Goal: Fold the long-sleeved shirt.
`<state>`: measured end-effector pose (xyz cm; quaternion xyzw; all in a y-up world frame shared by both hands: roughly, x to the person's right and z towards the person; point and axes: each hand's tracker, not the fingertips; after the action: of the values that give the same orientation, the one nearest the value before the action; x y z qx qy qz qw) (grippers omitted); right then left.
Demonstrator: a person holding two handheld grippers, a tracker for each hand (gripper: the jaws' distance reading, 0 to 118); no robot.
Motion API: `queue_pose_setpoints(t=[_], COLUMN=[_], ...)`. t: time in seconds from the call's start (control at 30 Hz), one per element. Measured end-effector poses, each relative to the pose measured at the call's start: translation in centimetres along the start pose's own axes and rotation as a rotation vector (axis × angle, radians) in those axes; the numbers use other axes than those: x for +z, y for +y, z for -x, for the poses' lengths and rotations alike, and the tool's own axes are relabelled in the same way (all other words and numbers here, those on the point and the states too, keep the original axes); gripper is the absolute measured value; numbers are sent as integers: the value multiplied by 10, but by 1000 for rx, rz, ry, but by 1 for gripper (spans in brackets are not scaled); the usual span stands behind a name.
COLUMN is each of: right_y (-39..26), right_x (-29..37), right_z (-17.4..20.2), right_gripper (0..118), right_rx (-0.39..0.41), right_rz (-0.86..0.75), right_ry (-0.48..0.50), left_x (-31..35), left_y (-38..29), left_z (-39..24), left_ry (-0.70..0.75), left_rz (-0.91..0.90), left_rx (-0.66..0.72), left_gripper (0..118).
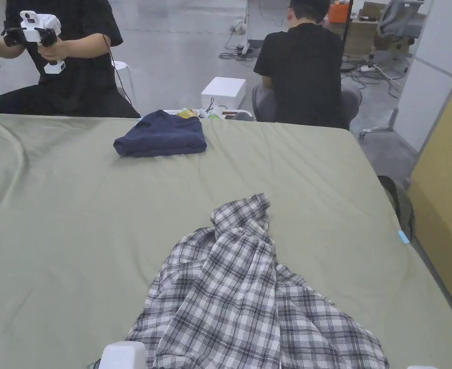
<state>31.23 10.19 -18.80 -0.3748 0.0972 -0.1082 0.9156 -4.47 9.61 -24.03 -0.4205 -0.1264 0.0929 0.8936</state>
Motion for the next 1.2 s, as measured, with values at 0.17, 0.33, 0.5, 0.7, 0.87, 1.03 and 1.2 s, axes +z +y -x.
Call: queue_pose_setpoints(t=[0.17, 0.33, 0.5, 0.7, 0.87, 1.03, 1.2], right_y=[-8, -13, -10, -7, -8, -15, -16], right_x=[-3, -3, -10, -13, -11, -6, -8], right_z=[-15, -27, -29, -36, -44, -59, -62], right_gripper=[0, 0, 0, 0, 0, 0, 0], right_rx=[-36, -61, -80, -104, -107, -129, -156], right_rz=[23, 35, 44, 41, 40, 43, 46], right_ry=[-32, -54, -60, -75, -115, -155, -146], left_x=[-2, -21, -81, -194, -270, -260, -180], left_y=[1, 30, 106, 176, 194, 189, 176], left_z=[2, -1, -20, -43, -50, -58, -64], left_ry=[4, 3, 35, 78, 198, 160, 31], left_rz=[10, 8, -75, 1, 105, 100, -1], left_rx=[1, 4, -141, -232, -271, -210, -209], left_gripper=[0, 65, 108, 108, 90, 0, 0])
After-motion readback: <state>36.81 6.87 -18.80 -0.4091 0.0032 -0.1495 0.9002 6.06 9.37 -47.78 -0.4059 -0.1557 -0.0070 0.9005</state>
